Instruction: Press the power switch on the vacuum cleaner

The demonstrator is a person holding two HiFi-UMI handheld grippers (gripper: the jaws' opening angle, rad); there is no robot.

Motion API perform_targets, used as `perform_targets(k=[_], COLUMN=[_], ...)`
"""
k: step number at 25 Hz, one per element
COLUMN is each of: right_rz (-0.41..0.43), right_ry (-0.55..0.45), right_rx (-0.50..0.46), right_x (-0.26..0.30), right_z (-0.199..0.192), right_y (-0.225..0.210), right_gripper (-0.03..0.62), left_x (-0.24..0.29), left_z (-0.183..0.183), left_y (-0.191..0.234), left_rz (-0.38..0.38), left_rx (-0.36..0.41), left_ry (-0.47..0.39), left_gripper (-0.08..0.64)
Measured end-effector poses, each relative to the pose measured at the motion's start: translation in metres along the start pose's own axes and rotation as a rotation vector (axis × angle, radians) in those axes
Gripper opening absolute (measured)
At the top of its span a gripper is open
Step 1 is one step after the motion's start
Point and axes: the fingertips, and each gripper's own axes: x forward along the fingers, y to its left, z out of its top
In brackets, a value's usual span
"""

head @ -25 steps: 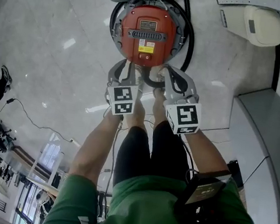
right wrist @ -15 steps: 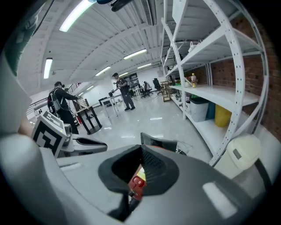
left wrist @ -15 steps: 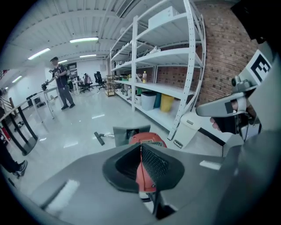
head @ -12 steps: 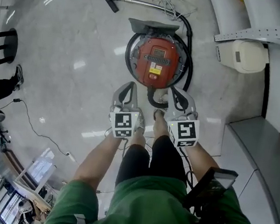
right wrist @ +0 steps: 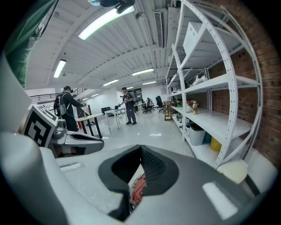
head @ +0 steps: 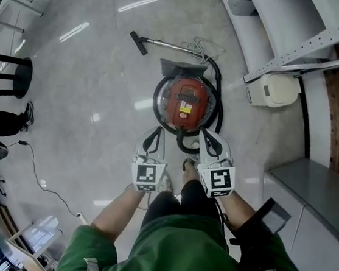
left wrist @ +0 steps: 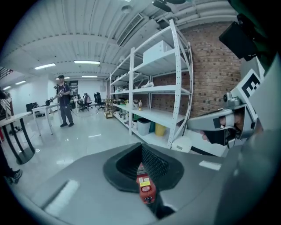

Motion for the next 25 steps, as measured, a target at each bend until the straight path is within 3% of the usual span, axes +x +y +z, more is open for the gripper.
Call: perform_targets(k=[11,16,25], right_rz=[-0.070,-0.089,-0.118], right_ry=[-0.193,-0.260,-0.319], right_rx=[-0.084,-0.121,-0.139], right_x=[-0.100,-0.136,-0.194], right_z=[0.082,0.103,0.109], right_y=[0.062,0.097,0.147], right_gripper=[0.003,0.003,0.003], left_x=[-0.122,-0.170,-0.235], left_z=[0.076,0.092,0.091], left_y=[-0.014,-0.020,-0.020], left_rz=[-0.042,-0.071,-0.105], left_rx=[0.015,0.023,0.007], left_ry=[-0.213,-0.276,-0.315], left_gripper=[0.008,0.008,0.008])
